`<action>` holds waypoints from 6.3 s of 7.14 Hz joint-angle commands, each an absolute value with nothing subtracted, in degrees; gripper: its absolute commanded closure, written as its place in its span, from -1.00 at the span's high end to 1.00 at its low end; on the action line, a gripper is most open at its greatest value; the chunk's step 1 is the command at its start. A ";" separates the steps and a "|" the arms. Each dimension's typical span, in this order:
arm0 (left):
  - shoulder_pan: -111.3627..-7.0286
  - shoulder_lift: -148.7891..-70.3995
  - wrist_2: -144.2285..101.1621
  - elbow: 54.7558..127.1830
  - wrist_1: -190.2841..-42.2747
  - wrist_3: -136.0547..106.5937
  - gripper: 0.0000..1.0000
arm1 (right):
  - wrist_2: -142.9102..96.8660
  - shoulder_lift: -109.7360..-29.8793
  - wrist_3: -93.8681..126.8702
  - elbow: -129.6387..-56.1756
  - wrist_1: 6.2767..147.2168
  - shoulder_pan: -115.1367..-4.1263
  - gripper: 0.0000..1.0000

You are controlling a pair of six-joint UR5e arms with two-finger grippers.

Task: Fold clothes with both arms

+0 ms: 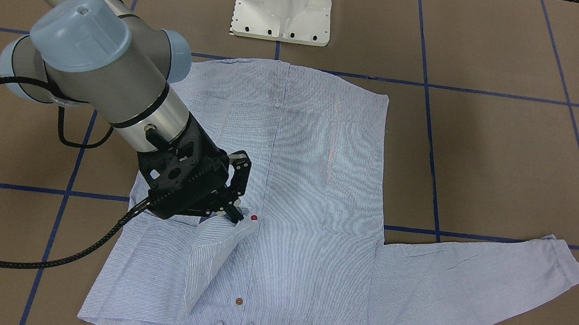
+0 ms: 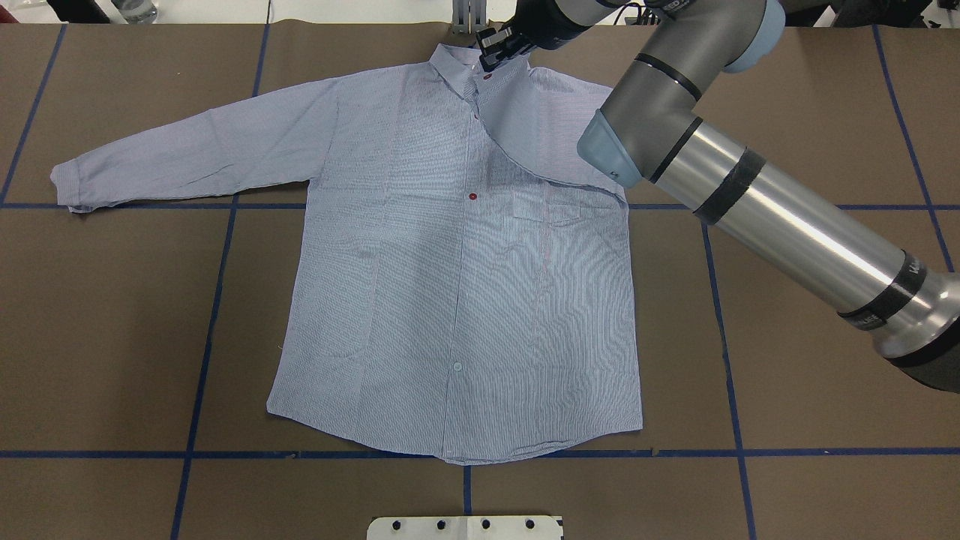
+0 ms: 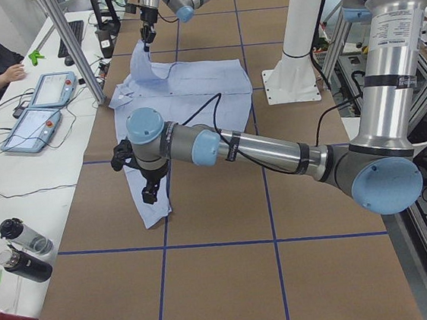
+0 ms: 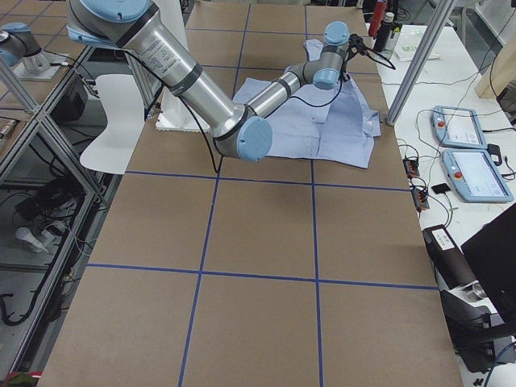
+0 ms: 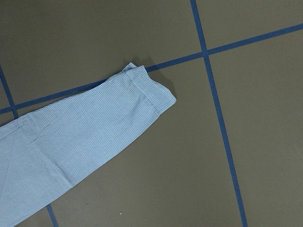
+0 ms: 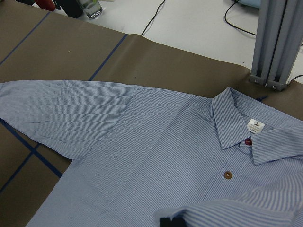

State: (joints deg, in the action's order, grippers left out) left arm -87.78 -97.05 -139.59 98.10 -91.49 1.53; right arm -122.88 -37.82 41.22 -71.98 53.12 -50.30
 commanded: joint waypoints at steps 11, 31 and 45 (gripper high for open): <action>-87.71 -97.38 -139.66 97.65 -91.49 1.05 1.00 | -97.73 -21.18 44.11 -46.23 53.70 -34.72 0.97; -63.29 -103.54 -115.05 60.38 -148.10 -49.75 0.83 | -122.43 -49.75 36.47 -91.85 101.51 -56.08 0.99; -63.90 -103.01 -115.66 61.52 -147.92 -48.87 0.40 | -122.34 -50.18 36.65 -92.02 101.07 -55.81 0.99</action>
